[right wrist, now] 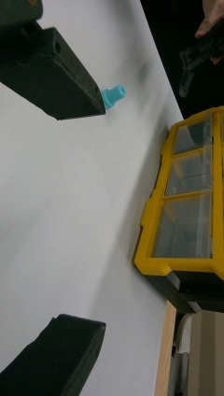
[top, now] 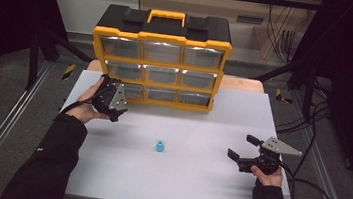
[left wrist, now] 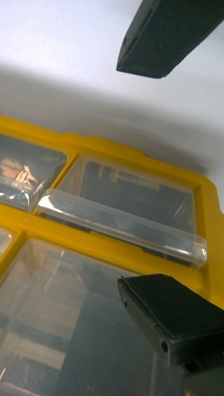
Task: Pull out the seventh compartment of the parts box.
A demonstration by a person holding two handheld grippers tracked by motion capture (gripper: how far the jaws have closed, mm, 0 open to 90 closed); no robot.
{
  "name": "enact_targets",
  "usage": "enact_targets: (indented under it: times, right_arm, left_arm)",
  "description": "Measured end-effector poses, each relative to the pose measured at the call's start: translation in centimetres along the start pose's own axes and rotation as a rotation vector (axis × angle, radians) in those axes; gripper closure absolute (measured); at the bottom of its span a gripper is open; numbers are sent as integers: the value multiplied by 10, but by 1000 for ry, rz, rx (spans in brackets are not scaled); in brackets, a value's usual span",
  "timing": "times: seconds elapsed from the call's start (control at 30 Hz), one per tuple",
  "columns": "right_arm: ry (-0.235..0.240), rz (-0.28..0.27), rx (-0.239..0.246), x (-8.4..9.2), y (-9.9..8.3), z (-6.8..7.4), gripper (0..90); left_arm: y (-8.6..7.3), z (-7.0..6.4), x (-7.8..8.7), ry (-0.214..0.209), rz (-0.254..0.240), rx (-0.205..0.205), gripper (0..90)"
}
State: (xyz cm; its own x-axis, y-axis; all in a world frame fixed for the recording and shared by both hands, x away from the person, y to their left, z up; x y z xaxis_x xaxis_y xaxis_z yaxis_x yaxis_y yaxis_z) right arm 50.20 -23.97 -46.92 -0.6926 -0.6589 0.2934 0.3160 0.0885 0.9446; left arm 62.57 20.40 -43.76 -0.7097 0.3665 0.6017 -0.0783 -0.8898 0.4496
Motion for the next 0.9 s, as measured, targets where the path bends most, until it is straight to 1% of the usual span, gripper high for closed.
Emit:
enact_targets:
  times: [0.2, 0.3, 0.43, 0.5, 0.63, 0.73, 0.87, 0.9]
  right_arm:
    - [0, -1, -1, 0, 0, 0, 7]
    - [0, 1, -1, 0, 0, 0, 7]
    - [-1, 1, 0, 0, 0, 0, 7]
    - [1, 3, 0, 0, 0, 0, 7]
    - [-1, 4, 0, 0, 0, 0, 7]
    - [0, 4, 0, 0, 0, 0, 7]
    - [-1, 3, -1, 0, 0, 0, 7]
    - [1, 4, -1, 0, 0, 0, 7]
  left_arm:
    - [-3, -2, -6, 0, 4, -15, 0]
    - [-4, -2, -9, 10, 3, -26, 0]
    - [-5, -2, -11, 9, 1, -24, 0]
    - [-7, -2, -13, 12, 7, -31, 0]
    - [-10, -3, -17, 22, 10, -31, 0]
    - [-10, -3, -18, 23, 6, -34, 0]
    - [-12, -5, -21, 28, 18, -63, 0]
    - [-12, -5, -21, 28, 18, -63, 0]
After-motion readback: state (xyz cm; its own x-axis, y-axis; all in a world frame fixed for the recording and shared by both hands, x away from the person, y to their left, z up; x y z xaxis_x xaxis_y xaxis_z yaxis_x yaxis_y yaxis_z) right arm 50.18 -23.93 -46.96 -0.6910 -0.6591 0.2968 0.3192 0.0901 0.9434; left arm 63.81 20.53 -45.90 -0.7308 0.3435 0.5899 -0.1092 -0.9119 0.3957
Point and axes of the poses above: each handheld gripper's, and its own axes: x roughly backward along the jaws, y roughly out of its top, z roughly to its left, the point moved 6 cm from there along -x, roughly forward along the jaws, and after that the axes turned 1 degree about -y, right-handed, at the moved point
